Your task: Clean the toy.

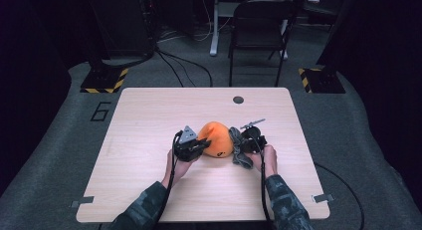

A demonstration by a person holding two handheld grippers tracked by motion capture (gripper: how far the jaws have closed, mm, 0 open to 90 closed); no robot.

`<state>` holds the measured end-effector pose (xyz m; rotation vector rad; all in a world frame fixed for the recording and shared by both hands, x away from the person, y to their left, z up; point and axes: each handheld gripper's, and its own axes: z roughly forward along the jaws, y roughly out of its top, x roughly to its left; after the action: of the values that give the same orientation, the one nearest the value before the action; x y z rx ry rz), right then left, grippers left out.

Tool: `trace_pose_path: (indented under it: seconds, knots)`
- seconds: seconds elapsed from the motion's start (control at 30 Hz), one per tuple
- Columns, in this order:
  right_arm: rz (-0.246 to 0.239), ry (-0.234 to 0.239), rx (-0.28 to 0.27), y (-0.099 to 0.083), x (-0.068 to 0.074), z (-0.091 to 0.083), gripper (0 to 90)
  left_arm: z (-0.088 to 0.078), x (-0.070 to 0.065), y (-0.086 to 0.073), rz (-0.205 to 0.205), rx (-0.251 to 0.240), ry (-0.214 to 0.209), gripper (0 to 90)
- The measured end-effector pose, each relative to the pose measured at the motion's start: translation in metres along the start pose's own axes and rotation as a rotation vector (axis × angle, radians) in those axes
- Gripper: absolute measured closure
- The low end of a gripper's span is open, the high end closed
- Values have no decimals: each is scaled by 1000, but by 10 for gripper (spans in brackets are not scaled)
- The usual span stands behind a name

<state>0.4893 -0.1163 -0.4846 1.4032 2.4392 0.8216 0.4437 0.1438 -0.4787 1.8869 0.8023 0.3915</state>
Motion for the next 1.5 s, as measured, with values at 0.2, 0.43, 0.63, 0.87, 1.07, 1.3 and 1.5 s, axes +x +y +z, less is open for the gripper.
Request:
trace_pose_path:
  seconds: [0.2,0.43,0.63,0.87,1.07,1.3,1.5]
  knots:
    - [-40,-17,-30,8,2,-20,756,0,1,-1,-10,-6,3,823]
    - [-101,8,-203,26,31,-62,756,0,0,0,-7,-4,2,822]
    - [-175,5,-253,34,59,-66,755,0,-1,0,-2,-8,6,822]
    - [-146,18,-167,26,46,-45,759,2,-2,-1,7,3,-2,821]
    - [-137,8,-95,21,38,-42,759,2,-2,-2,6,0,-7,821]
    - [-113,-30,-33,15,25,-30,758,1,-2,-2,-1,2,-9,823]
    - [-58,-58,58,4,9,-5,757,1,0,-2,0,-8,2,823]
